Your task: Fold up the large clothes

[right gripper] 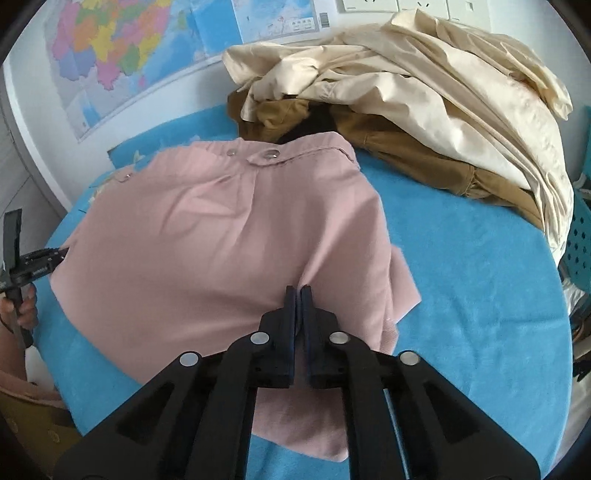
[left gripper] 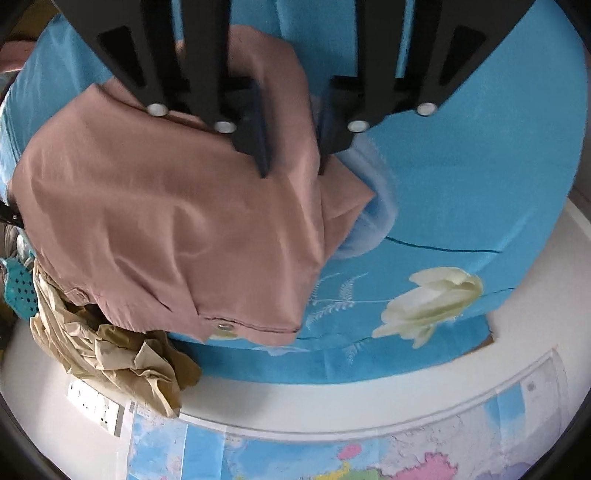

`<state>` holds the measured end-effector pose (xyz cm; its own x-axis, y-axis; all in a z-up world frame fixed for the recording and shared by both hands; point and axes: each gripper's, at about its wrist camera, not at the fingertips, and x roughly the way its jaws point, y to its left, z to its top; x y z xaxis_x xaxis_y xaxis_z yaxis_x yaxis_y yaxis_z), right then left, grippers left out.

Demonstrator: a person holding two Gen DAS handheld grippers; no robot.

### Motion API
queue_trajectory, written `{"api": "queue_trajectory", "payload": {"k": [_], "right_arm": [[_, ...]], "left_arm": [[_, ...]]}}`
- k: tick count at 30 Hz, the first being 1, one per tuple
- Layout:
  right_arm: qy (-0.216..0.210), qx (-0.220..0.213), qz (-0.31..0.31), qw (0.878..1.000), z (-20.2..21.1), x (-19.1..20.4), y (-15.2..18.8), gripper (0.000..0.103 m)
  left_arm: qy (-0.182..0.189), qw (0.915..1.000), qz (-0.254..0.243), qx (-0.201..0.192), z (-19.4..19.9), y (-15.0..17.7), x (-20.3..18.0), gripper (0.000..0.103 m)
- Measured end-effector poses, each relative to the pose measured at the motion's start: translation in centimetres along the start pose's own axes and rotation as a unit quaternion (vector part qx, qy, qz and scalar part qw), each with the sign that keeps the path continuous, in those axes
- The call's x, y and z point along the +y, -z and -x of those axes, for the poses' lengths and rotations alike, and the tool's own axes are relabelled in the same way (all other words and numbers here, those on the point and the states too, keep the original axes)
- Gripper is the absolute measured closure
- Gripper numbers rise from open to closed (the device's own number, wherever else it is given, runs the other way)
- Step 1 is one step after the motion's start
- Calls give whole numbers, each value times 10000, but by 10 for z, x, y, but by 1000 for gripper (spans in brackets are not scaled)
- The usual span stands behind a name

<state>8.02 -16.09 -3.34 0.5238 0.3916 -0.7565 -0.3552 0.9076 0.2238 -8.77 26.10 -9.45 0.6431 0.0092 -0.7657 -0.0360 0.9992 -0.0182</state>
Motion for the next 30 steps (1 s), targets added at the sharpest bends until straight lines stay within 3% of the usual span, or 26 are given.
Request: {"api": "queue_trajectory", "payload": {"k": [1, 3, 5, 6, 9, 12, 17, 23, 27, 30], "right_arm": [[-145, -10, -186, 9997, 6, -4, 0, 66], [-617, -186, -619, 9960, 23, -14, 4, 41], [-1045, -303, -986, 9892, 44, -22, 13, 37], [-1349, -242, -1185, 9834, 52, -26, 20, 30], [-1966, 97, -1676, 9660, 55, -30, 42, 28], [-2344, 370, -2018, 9503, 45, -26, 60, 28], [-2528, 408, -2186, 9416, 27, -13, 61, 28], [-2190, 220, -2433, 9446, 11, -4, 53, 26], [-2015, 75, -2522, 9464, 7, -2, 48, 18], [-1907, -27, -2636, 9456, 4, 0, 45, 17]], "left_arm": [[238, 9996, 162, -41, 8, 3, 4, 64], [570, 9973, 449, -140, 20, 8, 15, 60], [665, 9953, 618, -342, 37, 15, 23, 54], [773, 9937, 698, -408, 44, 18, 26, 52], [1350, 9860, 852, -485, 62, 31, 30, 48], [1608, 9837, 705, -394, 68, 41, 18, 47], [2017, 9770, 678, -161, 65, 55, -2, 46], [2674, 9601, 784, 252, 52, 64, -25, 41], [3106, 9418, 1107, 657, 24, 58, -42, 39], [3212, 9338, 1454, 604, 12, 47, -40, 34]]}}
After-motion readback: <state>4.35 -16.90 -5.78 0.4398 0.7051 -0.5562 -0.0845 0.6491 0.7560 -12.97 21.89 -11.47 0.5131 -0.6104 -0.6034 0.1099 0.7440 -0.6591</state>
